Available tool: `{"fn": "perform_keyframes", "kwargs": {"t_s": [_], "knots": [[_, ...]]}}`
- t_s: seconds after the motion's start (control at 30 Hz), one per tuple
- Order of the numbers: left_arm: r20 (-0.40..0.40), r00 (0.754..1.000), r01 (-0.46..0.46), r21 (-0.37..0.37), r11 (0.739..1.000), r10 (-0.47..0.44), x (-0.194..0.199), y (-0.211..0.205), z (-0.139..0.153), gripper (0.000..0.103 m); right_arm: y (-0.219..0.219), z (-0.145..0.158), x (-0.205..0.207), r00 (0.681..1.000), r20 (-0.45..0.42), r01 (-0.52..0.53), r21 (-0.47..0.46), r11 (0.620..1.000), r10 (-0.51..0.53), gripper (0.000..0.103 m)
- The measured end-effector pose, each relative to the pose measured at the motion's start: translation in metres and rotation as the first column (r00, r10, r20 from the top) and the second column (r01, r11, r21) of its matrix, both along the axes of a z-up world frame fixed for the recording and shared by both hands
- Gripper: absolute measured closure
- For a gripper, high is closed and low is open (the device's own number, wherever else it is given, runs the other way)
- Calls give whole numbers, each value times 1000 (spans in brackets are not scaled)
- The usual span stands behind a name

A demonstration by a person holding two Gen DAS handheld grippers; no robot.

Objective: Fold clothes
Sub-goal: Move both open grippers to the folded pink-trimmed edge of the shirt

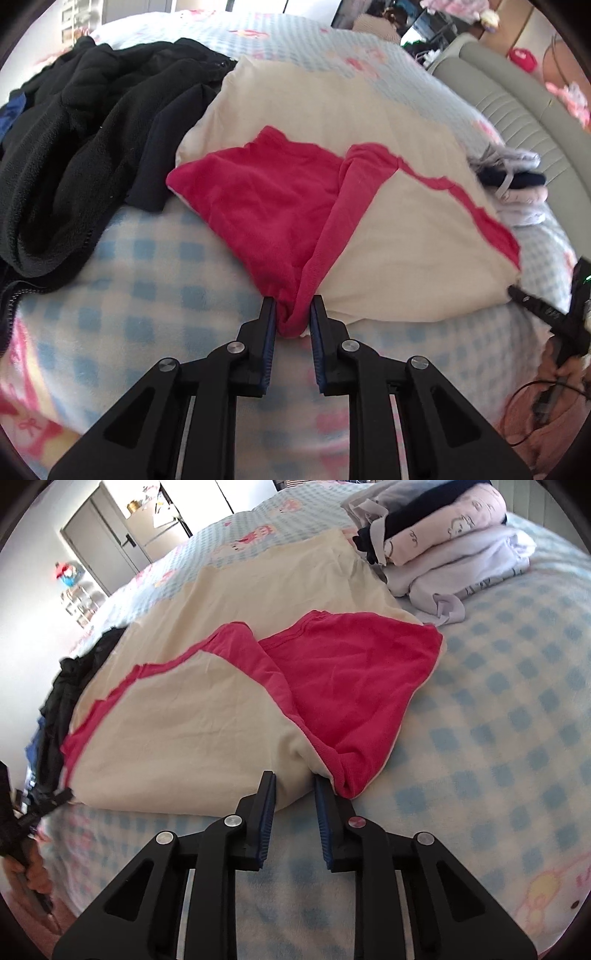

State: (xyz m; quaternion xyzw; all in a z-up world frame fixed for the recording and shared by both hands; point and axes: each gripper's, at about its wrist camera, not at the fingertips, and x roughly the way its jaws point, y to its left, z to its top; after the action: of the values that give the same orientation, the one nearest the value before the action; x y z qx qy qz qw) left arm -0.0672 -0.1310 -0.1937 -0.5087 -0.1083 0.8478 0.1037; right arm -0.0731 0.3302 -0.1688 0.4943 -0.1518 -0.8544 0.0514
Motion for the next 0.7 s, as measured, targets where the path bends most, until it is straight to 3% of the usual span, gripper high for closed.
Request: {"fn": "perform_keyframes", "kwargs": {"t_s": [0.17,0.27,0.3,0.33,0.4,0.5,0.63,0.7], "knots": [[5,994,-107,161,981,108,3,-23,-5,76,6,2,2,1000,12,-9,-19,1000,9,82],[38,988,-151,314,937,147,10,-36,-11,74,6,3,2,1000,13,-8,-23,1000,8,82],[33,987,-155,372,915,154,14,-39,-11,70,6,3,2,1000,12,-4,-30,1000,5,80],[26,986,-157,430,889,162,17,-43,-12,60,6,3,2,1000,9,-1,-41,999,1,80],[0,980,-184,366,912,197,18,-39,-7,56,3,2,2,1000,4,6,-63,998,-6,76],[-45,968,-229,251,940,248,20,-32,2,59,-5,0,-2,1000,19,5,-32,999,-4,75],[-151,976,-124,201,972,156,18,-7,32,59,-9,5,-2,1000,19,1,24,1000,-1,77],[-159,984,-48,155,987,73,9,13,30,59,-7,2,-2,1000,22,3,16,1000,-3,77]]}}
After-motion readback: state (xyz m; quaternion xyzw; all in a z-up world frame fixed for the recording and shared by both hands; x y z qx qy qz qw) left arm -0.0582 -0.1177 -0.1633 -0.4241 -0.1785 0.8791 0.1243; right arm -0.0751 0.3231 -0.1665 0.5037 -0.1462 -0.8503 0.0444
